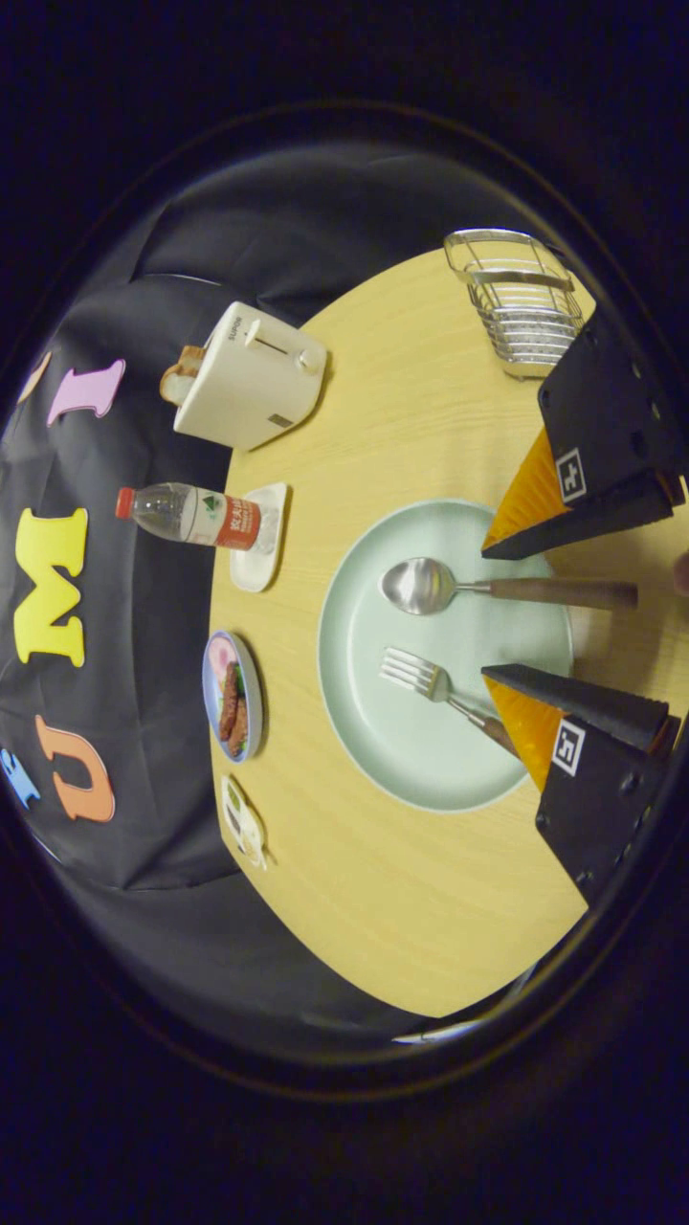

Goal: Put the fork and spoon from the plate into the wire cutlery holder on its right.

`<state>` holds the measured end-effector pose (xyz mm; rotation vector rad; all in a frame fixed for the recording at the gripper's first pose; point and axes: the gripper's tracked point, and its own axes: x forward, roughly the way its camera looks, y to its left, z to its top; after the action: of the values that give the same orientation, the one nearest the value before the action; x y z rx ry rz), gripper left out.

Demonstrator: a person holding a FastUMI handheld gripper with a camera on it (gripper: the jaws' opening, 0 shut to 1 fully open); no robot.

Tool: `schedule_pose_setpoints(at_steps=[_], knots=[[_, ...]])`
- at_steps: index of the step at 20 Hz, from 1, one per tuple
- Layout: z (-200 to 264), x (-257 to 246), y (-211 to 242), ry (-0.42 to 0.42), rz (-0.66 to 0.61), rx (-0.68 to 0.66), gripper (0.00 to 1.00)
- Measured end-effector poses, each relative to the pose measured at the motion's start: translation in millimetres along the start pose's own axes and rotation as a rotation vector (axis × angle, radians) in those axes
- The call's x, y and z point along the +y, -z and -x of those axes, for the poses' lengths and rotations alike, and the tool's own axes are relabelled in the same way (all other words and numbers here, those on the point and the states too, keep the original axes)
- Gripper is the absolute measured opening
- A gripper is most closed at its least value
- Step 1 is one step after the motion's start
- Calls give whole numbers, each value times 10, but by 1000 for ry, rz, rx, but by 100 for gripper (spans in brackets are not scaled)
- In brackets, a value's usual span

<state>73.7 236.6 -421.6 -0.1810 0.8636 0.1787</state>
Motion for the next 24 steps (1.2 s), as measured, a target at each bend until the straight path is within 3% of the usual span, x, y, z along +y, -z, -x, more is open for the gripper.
schedule_pose_setpoints(at_steps=[1,2,5,6,11,16,24], knots=[[-40,-22,16,7,-3,6,62],[-52,-11,27,6,-11,16,50],[-113,-66,38,37,-22,35,33],[-112,-83,44,45,-29,43,19],[-78,-113,39,38,-32,82,1],[217,-220,-124,-4,-69,112,1],[1349,-828,-433,-99,-141,212,1]])
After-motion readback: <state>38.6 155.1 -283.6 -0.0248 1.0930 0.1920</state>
